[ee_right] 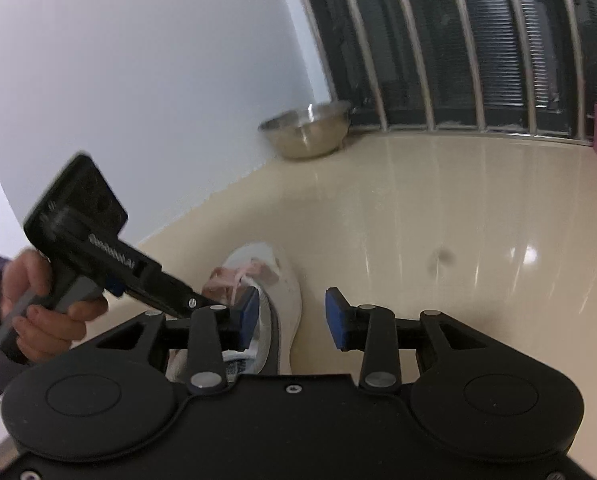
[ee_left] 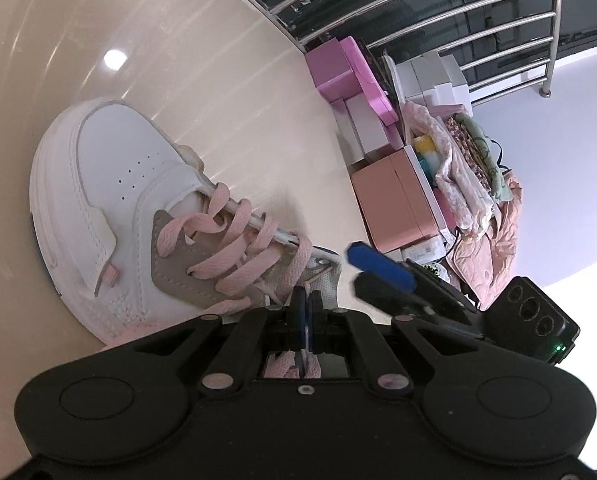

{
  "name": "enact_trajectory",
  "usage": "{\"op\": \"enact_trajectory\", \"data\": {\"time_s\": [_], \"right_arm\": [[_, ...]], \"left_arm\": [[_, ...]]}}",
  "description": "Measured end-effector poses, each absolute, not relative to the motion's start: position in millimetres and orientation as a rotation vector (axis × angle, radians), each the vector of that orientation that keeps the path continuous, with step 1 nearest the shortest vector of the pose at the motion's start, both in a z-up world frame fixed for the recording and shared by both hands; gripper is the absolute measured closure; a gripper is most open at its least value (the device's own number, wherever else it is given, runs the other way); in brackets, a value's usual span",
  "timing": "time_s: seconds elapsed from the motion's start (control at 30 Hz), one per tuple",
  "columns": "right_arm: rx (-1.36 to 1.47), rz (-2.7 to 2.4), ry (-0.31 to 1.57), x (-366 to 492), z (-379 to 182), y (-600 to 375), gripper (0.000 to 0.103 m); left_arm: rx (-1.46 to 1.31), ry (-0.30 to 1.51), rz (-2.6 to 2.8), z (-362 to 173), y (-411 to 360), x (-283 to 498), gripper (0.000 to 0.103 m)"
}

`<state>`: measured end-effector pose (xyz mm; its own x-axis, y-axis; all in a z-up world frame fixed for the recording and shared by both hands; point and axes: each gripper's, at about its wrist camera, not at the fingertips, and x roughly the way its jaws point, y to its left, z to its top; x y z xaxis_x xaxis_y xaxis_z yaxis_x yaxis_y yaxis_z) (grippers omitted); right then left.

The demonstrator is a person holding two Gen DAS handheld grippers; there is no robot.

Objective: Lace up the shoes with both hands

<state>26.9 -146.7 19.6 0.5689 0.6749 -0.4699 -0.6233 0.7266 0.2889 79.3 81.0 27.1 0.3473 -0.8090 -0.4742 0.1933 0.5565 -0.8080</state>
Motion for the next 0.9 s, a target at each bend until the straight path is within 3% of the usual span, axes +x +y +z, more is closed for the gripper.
{"op": "enact_trajectory", "data": {"time_s": [0.33,0.4,0.5,0.9], "right_arm": [[0.083,0.803,0.591,23,16,-140,0.067],[0.009,0.771,0.605,21,10,-126,0.084],[0.039,0.742,0.616,23,7,-123,0.090],[0.053,0.713,0.599,14,6,-124,0.091]], "left_arm": [[-0.760,1.003,-0.633,31,80,69,0.100],[-0.775,0.999,-0.610,32,80,67,0.100],[-0.789,1.001,-0.600,32,84,66,0.100],[-0.789,1.068,-0.577,32,82,72,0.100]]}}
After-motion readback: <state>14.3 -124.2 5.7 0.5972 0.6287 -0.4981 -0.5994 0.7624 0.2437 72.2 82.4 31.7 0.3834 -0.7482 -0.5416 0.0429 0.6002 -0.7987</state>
